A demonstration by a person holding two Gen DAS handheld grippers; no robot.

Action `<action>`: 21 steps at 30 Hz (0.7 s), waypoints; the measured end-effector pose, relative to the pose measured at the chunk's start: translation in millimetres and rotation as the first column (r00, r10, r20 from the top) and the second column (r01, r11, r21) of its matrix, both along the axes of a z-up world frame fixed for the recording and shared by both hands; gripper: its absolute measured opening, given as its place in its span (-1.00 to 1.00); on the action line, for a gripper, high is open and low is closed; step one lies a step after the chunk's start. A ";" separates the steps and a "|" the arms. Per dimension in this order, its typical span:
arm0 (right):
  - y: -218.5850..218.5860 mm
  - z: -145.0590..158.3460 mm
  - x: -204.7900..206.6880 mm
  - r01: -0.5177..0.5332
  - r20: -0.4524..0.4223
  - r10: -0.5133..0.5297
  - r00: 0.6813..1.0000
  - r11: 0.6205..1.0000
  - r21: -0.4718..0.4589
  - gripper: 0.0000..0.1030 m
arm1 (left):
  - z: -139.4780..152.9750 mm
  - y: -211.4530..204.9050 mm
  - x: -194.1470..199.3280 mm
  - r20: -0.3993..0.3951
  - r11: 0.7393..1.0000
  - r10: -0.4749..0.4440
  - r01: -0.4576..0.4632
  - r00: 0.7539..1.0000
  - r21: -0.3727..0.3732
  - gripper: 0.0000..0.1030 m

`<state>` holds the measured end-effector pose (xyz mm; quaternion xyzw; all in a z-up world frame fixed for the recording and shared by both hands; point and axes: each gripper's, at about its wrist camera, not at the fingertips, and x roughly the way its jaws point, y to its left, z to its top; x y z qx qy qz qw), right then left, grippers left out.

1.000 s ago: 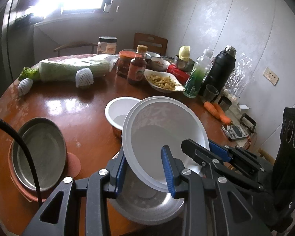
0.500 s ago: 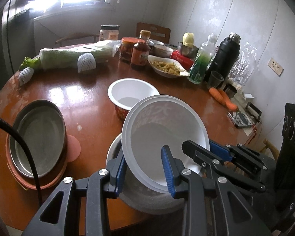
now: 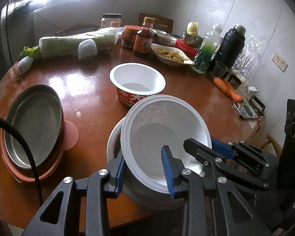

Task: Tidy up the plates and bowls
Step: 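Lift the white bowl and carry it over the steel bowl with the right tool, then lower the white bowl into the steel bowl and open the right tool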

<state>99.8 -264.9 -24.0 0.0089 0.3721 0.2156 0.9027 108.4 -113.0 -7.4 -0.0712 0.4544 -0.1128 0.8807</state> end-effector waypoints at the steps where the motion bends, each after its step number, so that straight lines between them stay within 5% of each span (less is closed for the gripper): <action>1: -0.2 -0.7 -0.2 0.001 -0.001 -0.001 1.000 1.000 0.000 -0.54 | -1.1 -0.8 0.4 -0.002 1.000 -0.002 0.002 1.000 0.003 -0.34; 21: -3.1 -15.3 4.3 0.015 -0.040 -0.016 0.999 1.000 -0.026 -0.54 | -16.4 -7.8 5.5 -0.045 0.999 -0.012 0.013 0.999 0.043 -0.34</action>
